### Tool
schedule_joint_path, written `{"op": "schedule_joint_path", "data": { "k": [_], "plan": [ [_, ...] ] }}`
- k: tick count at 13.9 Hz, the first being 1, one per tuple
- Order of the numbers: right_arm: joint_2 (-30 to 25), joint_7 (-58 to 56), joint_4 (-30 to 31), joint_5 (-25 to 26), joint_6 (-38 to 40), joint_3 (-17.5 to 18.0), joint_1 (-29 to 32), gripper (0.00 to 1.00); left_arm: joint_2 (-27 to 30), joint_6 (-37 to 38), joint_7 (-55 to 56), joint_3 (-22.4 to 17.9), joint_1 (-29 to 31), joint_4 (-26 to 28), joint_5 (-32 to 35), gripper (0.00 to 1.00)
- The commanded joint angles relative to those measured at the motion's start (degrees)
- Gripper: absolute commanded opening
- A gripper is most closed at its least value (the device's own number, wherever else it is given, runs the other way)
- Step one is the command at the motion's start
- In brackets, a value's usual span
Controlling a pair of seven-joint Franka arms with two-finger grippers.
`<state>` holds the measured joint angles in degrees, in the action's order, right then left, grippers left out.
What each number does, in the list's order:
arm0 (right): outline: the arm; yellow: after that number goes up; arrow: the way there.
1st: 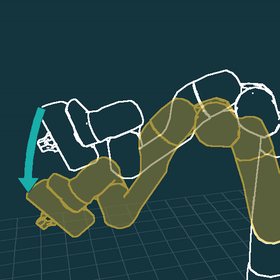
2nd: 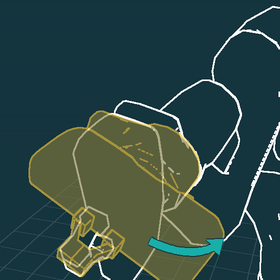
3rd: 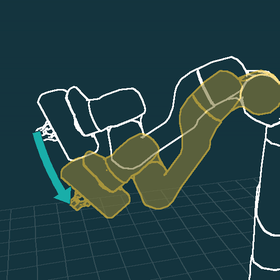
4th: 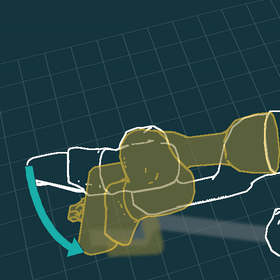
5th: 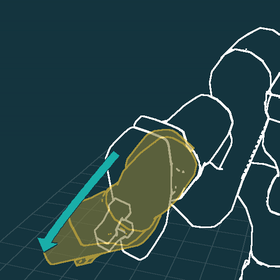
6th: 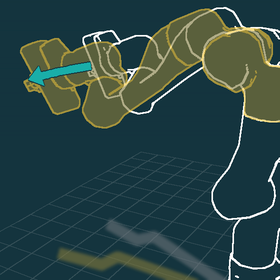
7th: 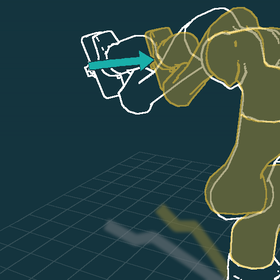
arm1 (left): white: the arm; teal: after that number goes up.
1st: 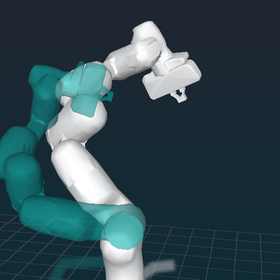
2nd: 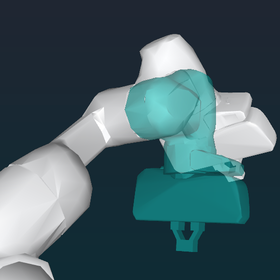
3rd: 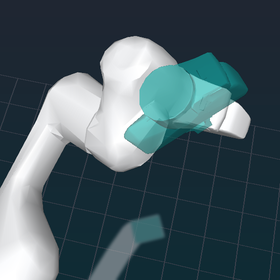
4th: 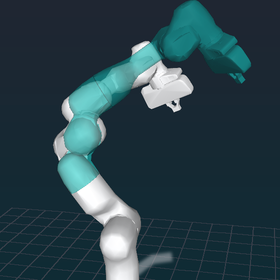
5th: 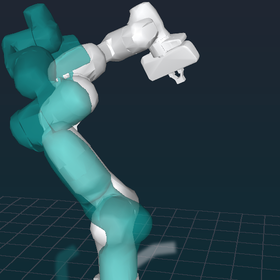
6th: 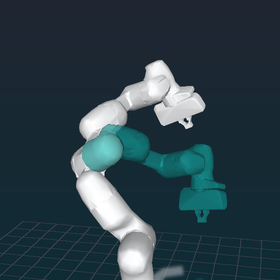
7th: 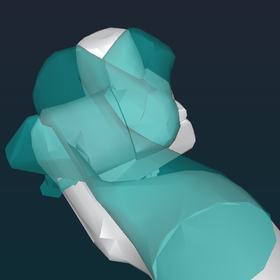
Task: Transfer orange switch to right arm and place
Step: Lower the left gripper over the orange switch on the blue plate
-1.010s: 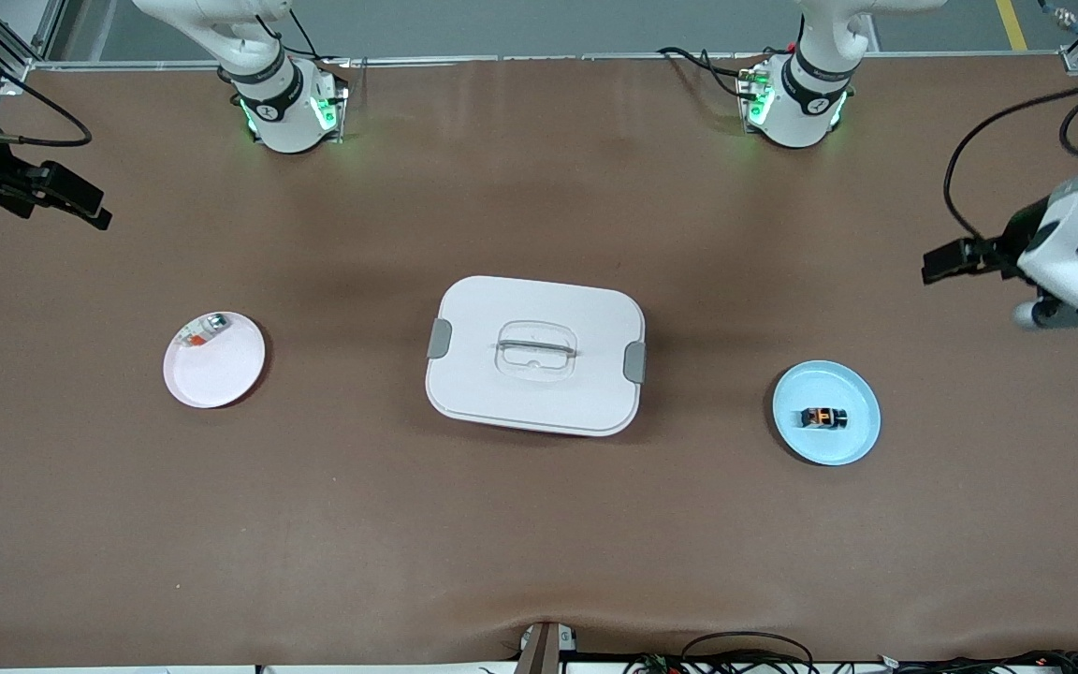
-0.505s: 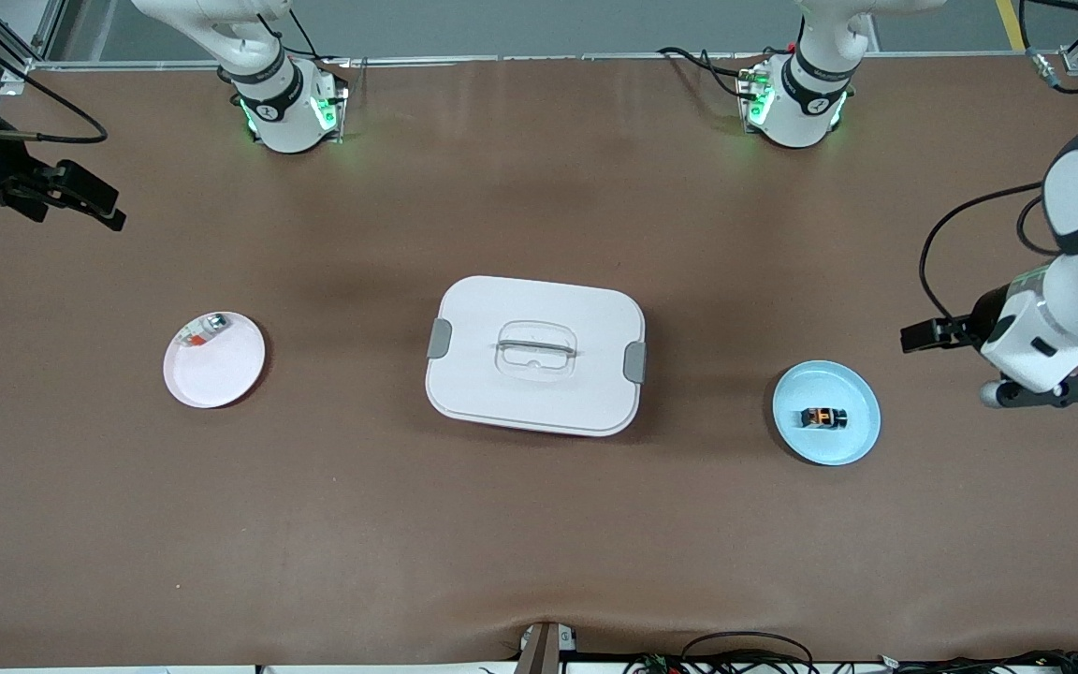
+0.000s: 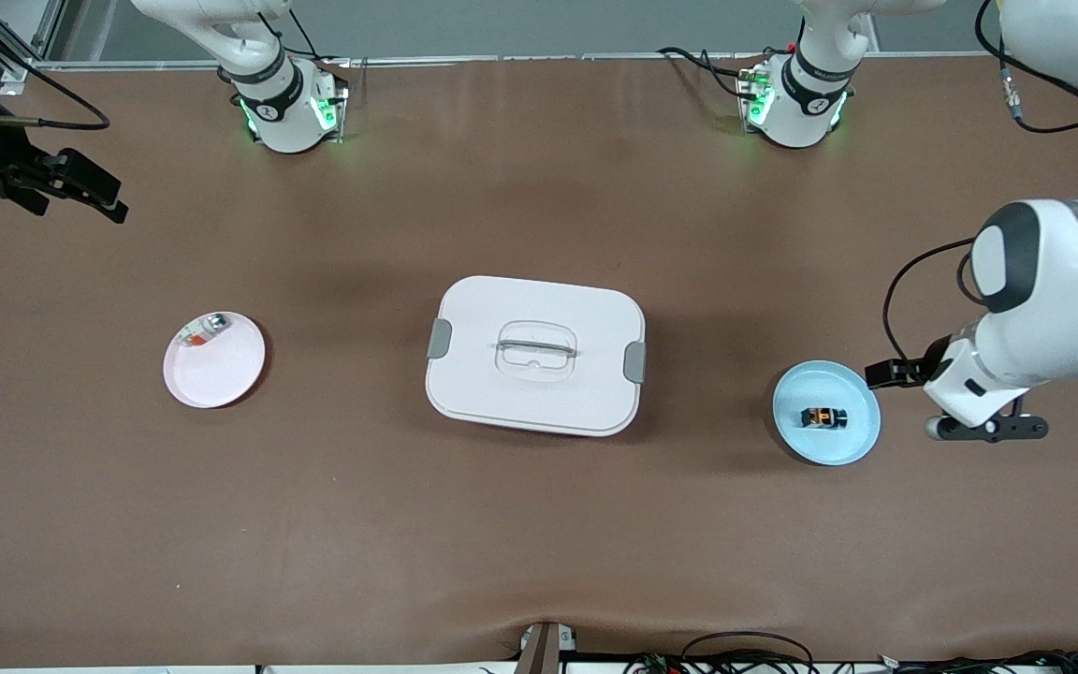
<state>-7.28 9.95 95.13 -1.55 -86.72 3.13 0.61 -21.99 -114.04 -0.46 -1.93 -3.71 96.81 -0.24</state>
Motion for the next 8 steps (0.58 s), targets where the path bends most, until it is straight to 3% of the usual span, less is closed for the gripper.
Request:
{"op": "schedule_joint_path", "data": {
  "k": [1, 8],
  "plan": [
    [0.07, 0.86, 0.14, -0.56, 0.68, -0.49, 0.26, 1.0, -1.47, -2.76, -5.23, 0.34, 0.2, 0.92, 0.15, 1.0],
    [0.6, 0.24, 0.85, 1.1, -0.29, 0.21, -1.31, 1.0, -7.63, -11.37, -5.43, 1.4, -0.33, 1.01, -1.59, 1.0]
  ]
}}
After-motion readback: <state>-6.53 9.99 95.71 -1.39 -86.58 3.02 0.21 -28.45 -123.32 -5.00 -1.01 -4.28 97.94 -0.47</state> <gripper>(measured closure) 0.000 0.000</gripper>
